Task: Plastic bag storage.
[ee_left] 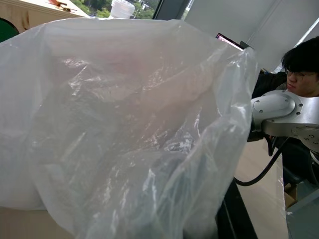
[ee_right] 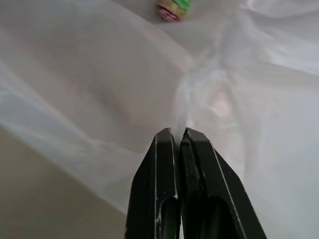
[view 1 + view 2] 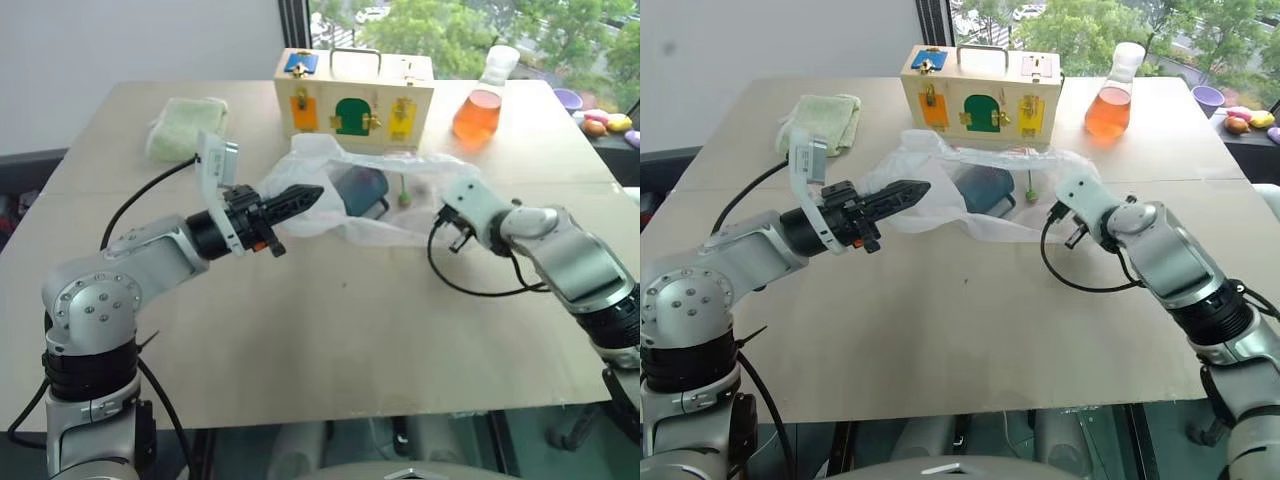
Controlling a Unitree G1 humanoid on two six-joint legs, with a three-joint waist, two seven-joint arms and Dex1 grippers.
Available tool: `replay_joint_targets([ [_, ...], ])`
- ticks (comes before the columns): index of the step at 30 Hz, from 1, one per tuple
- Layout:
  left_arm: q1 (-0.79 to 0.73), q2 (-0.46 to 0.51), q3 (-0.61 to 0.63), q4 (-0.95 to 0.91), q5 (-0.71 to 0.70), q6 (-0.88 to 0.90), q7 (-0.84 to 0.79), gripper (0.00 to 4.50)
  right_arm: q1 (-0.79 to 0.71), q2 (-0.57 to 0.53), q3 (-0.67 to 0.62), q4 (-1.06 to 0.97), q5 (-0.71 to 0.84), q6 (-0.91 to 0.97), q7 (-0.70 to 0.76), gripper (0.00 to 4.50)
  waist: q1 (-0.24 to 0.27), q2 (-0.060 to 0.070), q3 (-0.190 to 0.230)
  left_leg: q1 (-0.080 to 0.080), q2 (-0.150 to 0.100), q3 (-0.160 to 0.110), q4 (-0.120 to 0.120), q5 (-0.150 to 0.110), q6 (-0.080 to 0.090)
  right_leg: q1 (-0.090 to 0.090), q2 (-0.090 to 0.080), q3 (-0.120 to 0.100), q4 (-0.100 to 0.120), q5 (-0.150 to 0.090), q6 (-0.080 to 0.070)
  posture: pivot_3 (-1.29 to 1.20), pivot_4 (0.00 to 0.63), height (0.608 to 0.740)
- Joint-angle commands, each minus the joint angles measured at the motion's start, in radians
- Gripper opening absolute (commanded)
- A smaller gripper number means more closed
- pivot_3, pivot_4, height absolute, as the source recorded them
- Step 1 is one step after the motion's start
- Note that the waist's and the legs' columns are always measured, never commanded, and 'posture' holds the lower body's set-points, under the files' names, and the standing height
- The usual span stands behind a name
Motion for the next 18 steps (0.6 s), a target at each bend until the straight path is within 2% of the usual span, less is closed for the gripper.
replay_joint_targets([
  [1,-0.018,-0.011,0.022,-0.016,-0.032,-0.019,0.016,0.00,0.002,0.023,-0.149,-0.056,0.075,0.018,0.038,0.04,0.001,0.000,0.000,0.000,0.000,0.000,0.000,0.000,0.000,0.000,0.000,0.000,0.000,0.000,0.000,0.00,0.150,0.740],
  [2,-0.032,-0.022,0.031,0.000,-0.053,-0.020,0.029,0.00,0.002,0.047,-0.209,-0.073,0.125,0.030,0.057,0.04,0.003,0.000,0.000,0.000,0.000,0.000,0.000,0.000,0.000,0.000,0.000,0.000,0.000,0.000,0.000,0.00,0.150,0.740],
  [5,-0.145,-0.055,0.091,0.109,-0.205,-0.033,0.130,0.00,-0.084,0.171,-0.531,-0.100,0.388,0.131,0.125,0.04,0.005,-0.001,0.000,0.000,0.000,-0.002,0.000,0.000,0.000,0.000,0.000,-0.001,0.000,0.000,0.000,0.00,0.150,0.740],
  [7,-0.277,-0.060,0.122,0.203,-0.299,-0.052,0.196,0.00,-0.212,0.238,-0.749,-0.051,0.569,0.173,0.123,0.04,0.003,0.000,0.001,-0.001,0.000,-0.004,0.000,0.000,0.000,0.000,0.000,-0.002,0.001,0.000,0.000,0.00,0.150,0.740],
  [9,-0.431,-0.052,0.133,0.314,-0.325,-0.065,0.218,0.00,-0.372,0.265,-0.920,0.062,0.702,0.160,0.079,0.04,0.004,0.000,0.001,0.000,0.000,-0.006,0.001,0.000,0.000,0.000,0.000,-0.002,0.001,0.000,0.000,0.00,0.150,0.740],
  [13,-0.659,-0.039,0.110,0.509,-0.243,-0.079,0.172,0.00,-0.587,0.241,-1.065,0.283,0.798,0.072,0.002,0.04,0.003,0.000,0.000,0.000,-0.002,-0.004,-0.002,0.000,0.000,0.002,0.000,-0.004,-0.001,0.000,0.000,0.00,0.150,0.740],
  [18,-0.856,-0.031,0.082,0.714,-0.111,-0.102,0.055,0.00,-0.693,0.158,-1.075,0.442,0.808,-0.045,-0.019,0.04,-0.002,0.001,0.001,-0.001,-0.002,0.001,-0.004,0.002,-0.004,0.000,-0.001,-0.001,-0.001,0.000,0.000,0.00,0.150,0.740],
])
